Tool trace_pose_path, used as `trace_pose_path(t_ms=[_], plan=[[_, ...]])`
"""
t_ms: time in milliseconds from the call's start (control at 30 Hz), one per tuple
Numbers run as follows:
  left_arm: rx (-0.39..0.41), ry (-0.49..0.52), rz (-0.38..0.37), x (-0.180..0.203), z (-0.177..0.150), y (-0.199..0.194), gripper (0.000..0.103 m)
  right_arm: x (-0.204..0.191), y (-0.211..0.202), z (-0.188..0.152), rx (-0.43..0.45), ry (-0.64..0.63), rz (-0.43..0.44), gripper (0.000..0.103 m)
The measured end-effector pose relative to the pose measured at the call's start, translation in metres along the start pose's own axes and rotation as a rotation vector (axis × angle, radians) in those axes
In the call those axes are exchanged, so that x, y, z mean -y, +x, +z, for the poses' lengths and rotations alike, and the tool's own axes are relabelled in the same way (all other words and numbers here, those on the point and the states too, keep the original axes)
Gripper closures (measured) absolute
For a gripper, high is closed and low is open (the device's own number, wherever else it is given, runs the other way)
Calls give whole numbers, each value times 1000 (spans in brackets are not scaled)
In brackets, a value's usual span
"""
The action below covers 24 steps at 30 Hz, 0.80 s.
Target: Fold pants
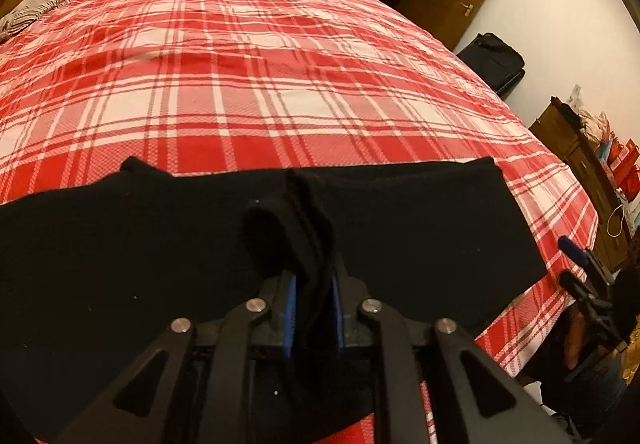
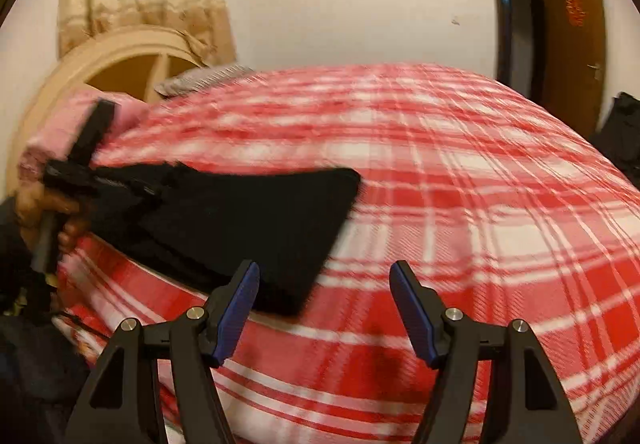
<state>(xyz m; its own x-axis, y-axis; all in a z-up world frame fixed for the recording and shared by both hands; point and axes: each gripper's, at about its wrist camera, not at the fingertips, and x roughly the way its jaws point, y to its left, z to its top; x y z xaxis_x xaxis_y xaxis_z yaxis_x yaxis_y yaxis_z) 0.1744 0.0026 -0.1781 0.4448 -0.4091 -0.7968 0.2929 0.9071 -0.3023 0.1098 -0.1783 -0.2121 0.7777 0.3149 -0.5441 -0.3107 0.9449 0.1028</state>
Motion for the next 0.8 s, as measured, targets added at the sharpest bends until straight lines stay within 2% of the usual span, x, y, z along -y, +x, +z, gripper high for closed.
trace_pose_path(t_ms=[133,233,300,367,467,533,567,633,700,800], plan=[[3,11,-7,3,0,-1,76,-32,10,10,-17,-74,103,34],[16,14,-13,6,-1,-3,67,-45,27,4,-99,-106,139,34],[22,13,-20,7,-1,-3,64,-45,33,-3,-151,-112,145,34],[26,13,-24,6,-1,-2,64,-45,35,-9,-182,-94,189,34],[27,12,-26,4,-2,3,62,-44,39,-11,-190,-67,161,34],[35,22,-20,7,-1,3,61,-36,50,-12,-230,-51,31,34],[37,30,-13,7,-1,3,61,-26,55,-14,-257,6,27,34],[42,39,11,7,-2,1,61,-20,52,-13,-266,38,50,34],[40,40,16,4,-4,-2,60,-26,47,-16,-299,-9,25,34],[49,29,26,-3,-8,-9,52,-36,39,-19,-306,-68,29,34]])
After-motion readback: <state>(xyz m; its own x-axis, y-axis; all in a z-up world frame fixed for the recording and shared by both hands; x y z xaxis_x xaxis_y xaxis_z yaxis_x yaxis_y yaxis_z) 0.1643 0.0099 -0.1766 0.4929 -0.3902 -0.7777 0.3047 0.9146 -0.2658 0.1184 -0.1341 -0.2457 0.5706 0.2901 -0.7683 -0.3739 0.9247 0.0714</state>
